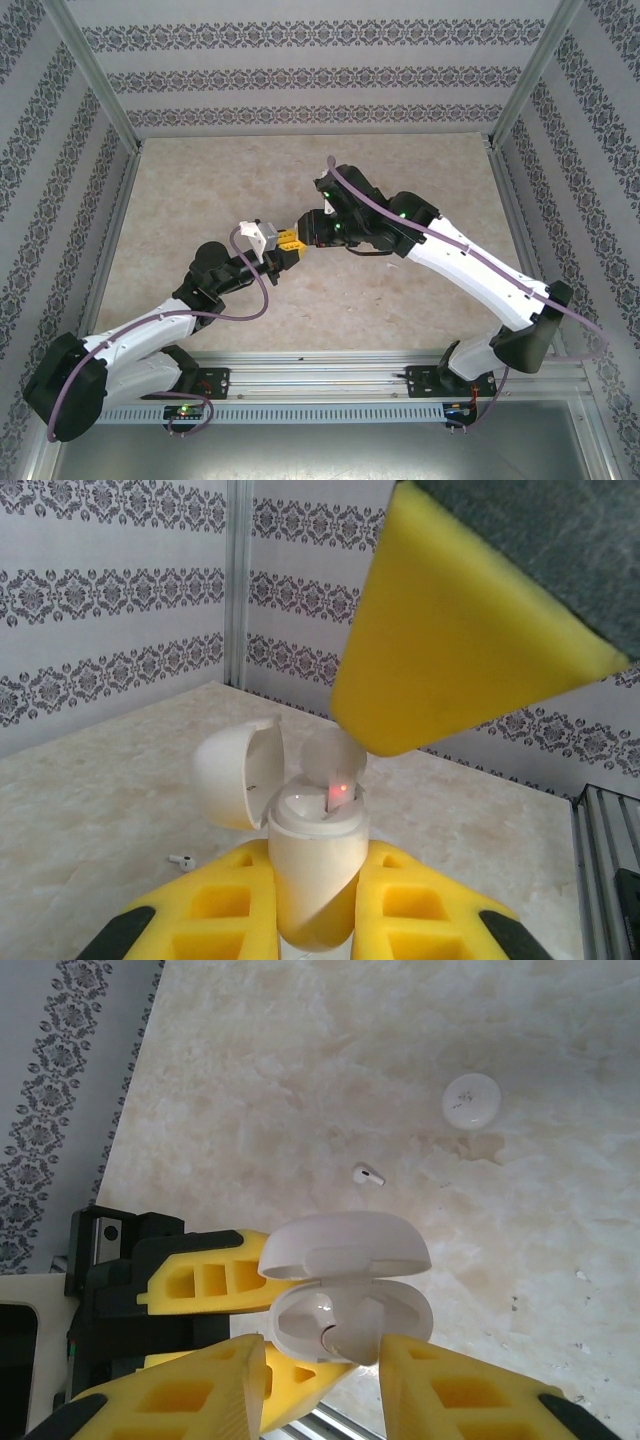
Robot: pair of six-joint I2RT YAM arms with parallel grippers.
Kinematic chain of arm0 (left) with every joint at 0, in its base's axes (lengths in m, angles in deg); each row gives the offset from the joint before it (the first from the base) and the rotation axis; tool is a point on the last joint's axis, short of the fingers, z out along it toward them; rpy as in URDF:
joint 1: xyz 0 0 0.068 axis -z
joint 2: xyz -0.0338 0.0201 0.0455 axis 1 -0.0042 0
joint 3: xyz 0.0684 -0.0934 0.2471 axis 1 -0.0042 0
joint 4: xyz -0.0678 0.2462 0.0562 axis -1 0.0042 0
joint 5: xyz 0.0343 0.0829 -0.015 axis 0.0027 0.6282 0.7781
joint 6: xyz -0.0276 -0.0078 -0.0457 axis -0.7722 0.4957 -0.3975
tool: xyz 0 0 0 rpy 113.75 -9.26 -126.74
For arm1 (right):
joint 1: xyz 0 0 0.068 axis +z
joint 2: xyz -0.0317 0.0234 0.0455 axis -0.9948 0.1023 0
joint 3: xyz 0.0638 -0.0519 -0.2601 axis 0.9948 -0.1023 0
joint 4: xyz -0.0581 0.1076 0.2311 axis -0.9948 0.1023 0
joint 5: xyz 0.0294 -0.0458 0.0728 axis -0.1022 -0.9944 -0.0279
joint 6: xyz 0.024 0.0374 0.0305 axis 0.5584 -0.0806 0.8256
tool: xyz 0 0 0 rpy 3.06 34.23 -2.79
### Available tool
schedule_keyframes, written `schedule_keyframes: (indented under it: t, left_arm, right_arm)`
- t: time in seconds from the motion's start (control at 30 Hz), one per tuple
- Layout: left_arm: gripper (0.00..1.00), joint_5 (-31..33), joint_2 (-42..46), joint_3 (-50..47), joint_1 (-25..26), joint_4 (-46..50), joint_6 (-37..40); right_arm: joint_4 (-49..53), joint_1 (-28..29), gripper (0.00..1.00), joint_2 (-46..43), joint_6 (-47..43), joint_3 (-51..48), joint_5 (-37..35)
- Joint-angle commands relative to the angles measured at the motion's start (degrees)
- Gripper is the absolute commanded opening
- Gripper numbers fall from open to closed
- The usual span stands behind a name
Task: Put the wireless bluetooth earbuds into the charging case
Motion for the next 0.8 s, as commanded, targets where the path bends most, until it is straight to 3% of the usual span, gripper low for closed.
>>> schedule_keyframes:
  t: [0.0, 0.77]
  left_arm:
    - [0.00, -1.37, -0.15, 1.68, 0.92, -2.58, 0.99]
    - [0.00, -1.88, -0.93, 1.79, 0.92, -3.13, 0.73]
  right_arm:
    - [1.45, -0.77, 0.35, 1.05, -1.69, 1.92, 1.42]
    - [1.91, -1.34, 0.40, 4.50, -8.85, 5.17, 5.18]
